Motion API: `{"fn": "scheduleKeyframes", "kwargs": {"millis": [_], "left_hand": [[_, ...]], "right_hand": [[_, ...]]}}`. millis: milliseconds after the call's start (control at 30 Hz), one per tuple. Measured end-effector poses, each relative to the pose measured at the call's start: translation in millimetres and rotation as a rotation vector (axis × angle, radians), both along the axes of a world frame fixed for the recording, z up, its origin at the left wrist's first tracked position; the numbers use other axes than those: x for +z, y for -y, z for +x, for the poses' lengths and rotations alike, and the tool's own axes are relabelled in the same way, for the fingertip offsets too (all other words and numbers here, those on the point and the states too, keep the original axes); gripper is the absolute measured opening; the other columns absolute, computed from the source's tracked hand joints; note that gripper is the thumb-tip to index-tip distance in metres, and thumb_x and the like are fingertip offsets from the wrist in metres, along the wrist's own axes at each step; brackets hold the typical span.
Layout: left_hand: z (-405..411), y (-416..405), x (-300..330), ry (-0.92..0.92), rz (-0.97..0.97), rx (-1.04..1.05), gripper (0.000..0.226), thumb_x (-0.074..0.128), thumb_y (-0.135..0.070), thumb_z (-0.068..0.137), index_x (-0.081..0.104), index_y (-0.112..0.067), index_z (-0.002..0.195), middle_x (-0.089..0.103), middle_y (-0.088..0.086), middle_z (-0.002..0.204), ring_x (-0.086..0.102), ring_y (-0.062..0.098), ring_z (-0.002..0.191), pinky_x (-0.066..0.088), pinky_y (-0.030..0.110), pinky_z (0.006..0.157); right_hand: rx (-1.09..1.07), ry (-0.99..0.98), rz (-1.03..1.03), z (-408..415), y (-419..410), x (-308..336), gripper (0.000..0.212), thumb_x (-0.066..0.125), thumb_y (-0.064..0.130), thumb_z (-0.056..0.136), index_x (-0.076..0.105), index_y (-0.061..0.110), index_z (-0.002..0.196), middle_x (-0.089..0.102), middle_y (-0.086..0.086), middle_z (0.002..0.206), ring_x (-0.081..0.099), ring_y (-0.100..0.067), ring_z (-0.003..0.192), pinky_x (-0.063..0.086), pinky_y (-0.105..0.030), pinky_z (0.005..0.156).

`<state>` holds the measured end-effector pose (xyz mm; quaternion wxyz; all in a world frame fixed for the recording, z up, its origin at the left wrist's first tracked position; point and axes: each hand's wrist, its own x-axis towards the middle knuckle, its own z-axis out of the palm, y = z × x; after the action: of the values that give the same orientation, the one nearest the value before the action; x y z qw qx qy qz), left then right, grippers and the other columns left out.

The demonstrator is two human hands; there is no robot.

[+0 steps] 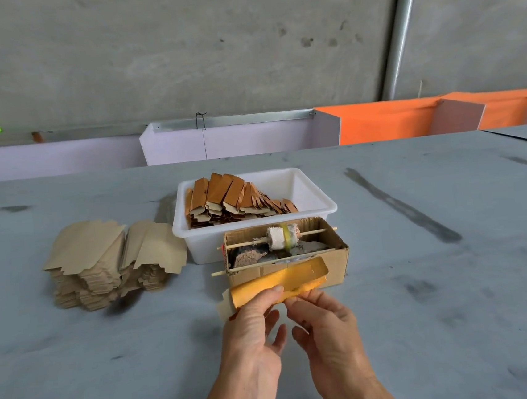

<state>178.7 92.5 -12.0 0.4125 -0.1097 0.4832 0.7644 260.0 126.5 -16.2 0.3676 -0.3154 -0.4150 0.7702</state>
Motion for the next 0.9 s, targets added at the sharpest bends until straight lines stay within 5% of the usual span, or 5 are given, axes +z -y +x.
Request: {"fn": "scheduleKeyframes", "kwargs": {"millis": [233, 433, 767, 900], "left_hand": [[-3.1, 1.3, -5.7, 0.014, -0.035, -0.113, 0.017, 0.075, -0.005, 0.068, 0.062, -0.013, 0.075, 0.061, 0.004, 0.074, 0.053, 0.016, 0.072, 0.040, 0.029, 0.058], [1.2, 9.1, -13.5, -0.036, 0.020, -0.179, 0.016, 0.078, -0.011, 0.059, 0.066, -0.014, 0.068, 0.067, 0.003, 0.071, 0.056, 0.019, 0.081, 0.047, 0.032, 0.065], [8.0, 11.4, -12.5, -0.258, 0.011, -0.046, 0.018, 0.072, -0.002, 0.074, 0.062, -0.010, 0.062, 0.061, 0.001, 0.054, 0.053, 0.016, 0.062, 0.046, 0.029, 0.061], [11.5, 13.4, -13.3, -0.360, -0.009, -0.049, 0.020, 0.072, -0.002, 0.076, 0.063, -0.008, 0.059, 0.061, 0.000, 0.051, 0.054, 0.018, 0.065, 0.049, 0.033, 0.066]], "right_hand": [[-0.030, -0.015, -0.202, -3.7, 0.3, 0.0, 0.022, 0.066, 0.000, 0.081, 0.059, 0.009, 0.062, 0.054, -0.003, 0.051, 0.049, -0.007, 0.041, 0.039, -0.017, 0.038], [-0.153, 0.079, -0.228, -7.5, -3.0, -2.1, 0.017, 0.072, 0.005, 0.078, 0.057, 0.006, 0.070, 0.054, -0.004, 0.055, 0.047, -0.013, 0.056, 0.036, -0.025, 0.055], [-0.108, 0.041, -0.257, -11.4, 2.4, 2.0, 0.019, 0.071, 0.001, 0.077, 0.058, 0.009, 0.066, 0.059, -0.002, 0.050, 0.052, -0.007, 0.043, 0.037, -0.024, 0.053], [-0.159, 0.062, -0.212, -11.0, 0.4, -1.5, 0.020, 0.073, -0.004, 0.072, 0.059, 0.010, 0.072, 0.060, 0.001, 0.051, 0.052, -0.012, 0.054, 0.037, -0.027, 0.059]]}}
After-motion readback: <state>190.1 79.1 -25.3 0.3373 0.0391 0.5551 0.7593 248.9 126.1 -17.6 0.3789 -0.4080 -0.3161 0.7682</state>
